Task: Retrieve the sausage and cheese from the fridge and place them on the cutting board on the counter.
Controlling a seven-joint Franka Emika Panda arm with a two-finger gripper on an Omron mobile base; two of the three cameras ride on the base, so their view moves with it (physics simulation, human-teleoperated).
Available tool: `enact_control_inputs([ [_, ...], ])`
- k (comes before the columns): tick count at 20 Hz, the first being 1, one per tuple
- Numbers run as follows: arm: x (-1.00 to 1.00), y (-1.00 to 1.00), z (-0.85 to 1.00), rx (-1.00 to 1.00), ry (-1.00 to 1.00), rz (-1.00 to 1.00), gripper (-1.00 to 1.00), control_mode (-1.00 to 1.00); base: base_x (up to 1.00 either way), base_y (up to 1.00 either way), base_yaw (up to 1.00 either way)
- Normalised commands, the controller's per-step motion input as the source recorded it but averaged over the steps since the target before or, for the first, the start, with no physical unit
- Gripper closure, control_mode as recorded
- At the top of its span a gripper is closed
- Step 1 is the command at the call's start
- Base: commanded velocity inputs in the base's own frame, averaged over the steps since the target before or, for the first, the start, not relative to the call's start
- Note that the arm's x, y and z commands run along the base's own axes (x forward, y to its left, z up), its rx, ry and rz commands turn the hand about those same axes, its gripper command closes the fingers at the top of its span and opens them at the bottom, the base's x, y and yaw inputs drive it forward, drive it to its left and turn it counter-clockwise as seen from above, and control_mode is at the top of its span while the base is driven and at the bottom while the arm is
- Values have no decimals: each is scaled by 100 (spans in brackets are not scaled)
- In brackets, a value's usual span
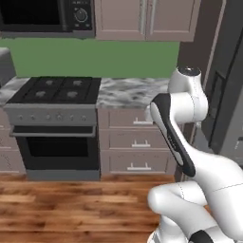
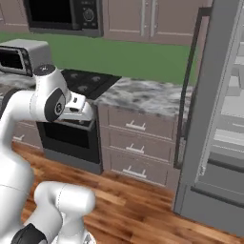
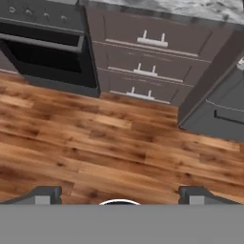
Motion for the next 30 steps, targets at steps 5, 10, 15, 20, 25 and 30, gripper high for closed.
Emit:
enact_control_inputs([
  [5, 0, 0, 0, 0, 0, 0, -100, 100, -15, -87, -4],
  [10, 0, 0, 0, 0, 0, 0, -100, 100, -84, -84, -14],
  [15, 0, 0, 0, 0, 0, 0, -100, 100, -55, -77, -15],
  [20, 0, 0, 0, 0, 0, 0, -100, 100, 31, -68, -4],
  [25, 0, 0, 0, 0, 0, 0, -100, 100, 47, -48, -1],
  [30, 0, 0, 0, 0, 0, 0, -100, 100, 15, -81, -13],
])
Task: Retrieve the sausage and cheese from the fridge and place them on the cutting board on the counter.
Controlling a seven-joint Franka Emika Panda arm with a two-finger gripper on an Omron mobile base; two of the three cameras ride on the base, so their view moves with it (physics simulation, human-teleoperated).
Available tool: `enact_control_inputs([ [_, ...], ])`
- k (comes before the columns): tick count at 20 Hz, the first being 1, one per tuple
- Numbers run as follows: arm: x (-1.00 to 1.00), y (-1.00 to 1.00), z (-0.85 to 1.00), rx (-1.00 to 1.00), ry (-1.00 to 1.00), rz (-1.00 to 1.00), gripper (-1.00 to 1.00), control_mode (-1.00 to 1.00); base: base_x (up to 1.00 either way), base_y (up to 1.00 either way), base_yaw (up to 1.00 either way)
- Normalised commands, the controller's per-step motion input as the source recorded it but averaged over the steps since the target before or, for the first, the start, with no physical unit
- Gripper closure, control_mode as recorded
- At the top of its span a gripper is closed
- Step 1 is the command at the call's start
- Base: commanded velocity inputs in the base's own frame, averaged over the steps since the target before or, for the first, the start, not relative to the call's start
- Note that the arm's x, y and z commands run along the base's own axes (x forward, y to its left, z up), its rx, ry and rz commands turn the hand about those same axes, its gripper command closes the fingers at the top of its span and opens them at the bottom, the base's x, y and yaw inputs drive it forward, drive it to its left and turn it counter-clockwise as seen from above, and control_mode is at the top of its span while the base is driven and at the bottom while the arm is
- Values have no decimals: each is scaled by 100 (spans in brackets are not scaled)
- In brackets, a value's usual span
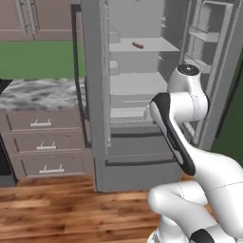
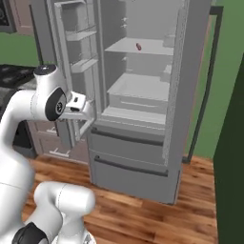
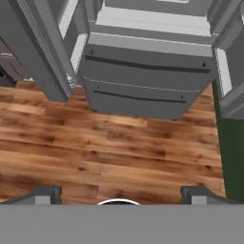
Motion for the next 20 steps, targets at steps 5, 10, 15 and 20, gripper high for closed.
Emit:
enact_control_inputs([
  [5, 0, 0, 0, 0, 0, 0, -100, 100, 24, -71, -18],
  [10, 0, 0, 0, 0, 0, 0, -100, 100, 48, 6, -11],
  [15, 0, 0, 0, 0, 0, 0, -100, 100, 55, 12, -5],
  [20, 0, 0, 0, 0, 0, 0, -100, 100, 74, 34, -2],
])
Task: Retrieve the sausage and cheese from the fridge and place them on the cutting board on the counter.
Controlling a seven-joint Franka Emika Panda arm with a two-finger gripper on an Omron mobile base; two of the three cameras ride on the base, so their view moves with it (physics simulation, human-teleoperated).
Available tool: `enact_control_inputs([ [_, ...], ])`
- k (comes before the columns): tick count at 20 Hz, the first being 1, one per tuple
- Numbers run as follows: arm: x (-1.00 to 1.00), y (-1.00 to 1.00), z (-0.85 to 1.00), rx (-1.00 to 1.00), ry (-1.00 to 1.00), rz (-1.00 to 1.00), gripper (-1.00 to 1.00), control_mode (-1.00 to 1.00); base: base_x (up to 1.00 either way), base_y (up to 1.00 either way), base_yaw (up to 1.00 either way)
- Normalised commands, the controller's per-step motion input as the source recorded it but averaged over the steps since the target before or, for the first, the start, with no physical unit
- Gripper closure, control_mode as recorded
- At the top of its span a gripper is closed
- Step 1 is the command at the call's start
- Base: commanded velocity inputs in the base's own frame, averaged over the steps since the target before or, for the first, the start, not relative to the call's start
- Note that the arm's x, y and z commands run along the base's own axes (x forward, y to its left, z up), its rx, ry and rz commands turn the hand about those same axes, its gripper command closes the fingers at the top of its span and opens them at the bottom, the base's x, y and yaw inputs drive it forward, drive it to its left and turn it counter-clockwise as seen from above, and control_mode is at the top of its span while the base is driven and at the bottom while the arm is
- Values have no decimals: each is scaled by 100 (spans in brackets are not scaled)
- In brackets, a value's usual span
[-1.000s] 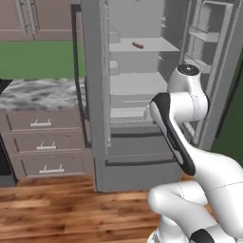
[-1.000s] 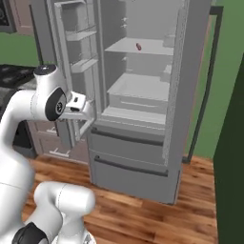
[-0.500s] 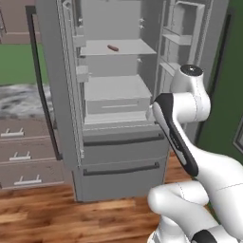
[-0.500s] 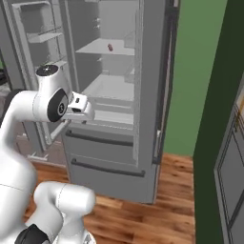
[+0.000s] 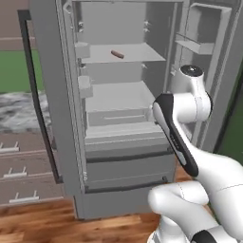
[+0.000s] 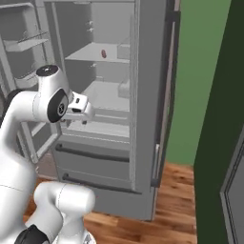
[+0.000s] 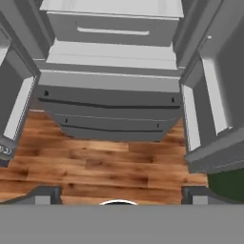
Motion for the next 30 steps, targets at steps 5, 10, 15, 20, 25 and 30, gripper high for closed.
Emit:
enact_control_inputs([
  [5, 0, 0, 0, 0, 0, 0, -100, 100, 73, 49, -2],
  [10, 0, 0, 0, 0, 0, 0, -100, 100, 95, 6, -2],
  [15, 0, 0, 0, 0, 0, 0, -100, 100, 86, 0, -5],
  [20, 0, 0, 0, 0, 0, 0, -100, 100, 59, -2, -2],
  [25, 0, -5, 21, 1, -11, 2, -100, -100, 0, -5, 0],
  [30, 2, -12, 53, 1, -19, 7, -100, -100, 0, 0, 0],
])
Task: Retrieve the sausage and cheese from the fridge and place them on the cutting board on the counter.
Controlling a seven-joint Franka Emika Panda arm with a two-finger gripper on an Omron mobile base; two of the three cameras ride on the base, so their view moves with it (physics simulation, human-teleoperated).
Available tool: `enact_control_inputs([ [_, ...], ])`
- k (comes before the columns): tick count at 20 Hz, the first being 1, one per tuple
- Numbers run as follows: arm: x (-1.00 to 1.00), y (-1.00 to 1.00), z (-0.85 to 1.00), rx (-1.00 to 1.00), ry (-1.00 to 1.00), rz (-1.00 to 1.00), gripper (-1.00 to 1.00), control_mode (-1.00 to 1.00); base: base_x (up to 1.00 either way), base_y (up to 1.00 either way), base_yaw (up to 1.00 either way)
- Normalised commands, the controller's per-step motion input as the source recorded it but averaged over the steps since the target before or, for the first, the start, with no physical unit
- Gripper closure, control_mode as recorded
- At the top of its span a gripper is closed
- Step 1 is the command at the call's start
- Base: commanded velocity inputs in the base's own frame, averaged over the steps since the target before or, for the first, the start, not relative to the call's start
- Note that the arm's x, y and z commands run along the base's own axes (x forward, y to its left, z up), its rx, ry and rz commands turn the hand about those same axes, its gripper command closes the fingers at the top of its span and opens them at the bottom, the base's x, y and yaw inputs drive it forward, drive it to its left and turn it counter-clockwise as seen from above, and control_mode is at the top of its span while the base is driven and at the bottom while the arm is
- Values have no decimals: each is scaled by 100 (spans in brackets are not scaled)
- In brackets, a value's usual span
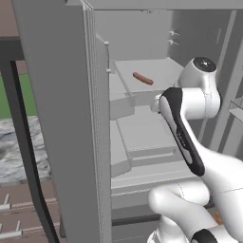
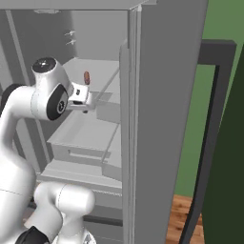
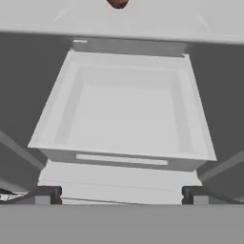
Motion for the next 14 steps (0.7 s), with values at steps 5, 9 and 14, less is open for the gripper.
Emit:
enact_control_inputs([
  [5, 14, -9, 48, 1, -13, 2, -100, -100, 0, 0, 0],
  [9, 13, -1, 48, 8, -10, 2, -100, -100, 0, 0, 0],
  [14, 36, 0, 29, 4, -7, 0, -100, -100, 0, 0, 0],
])
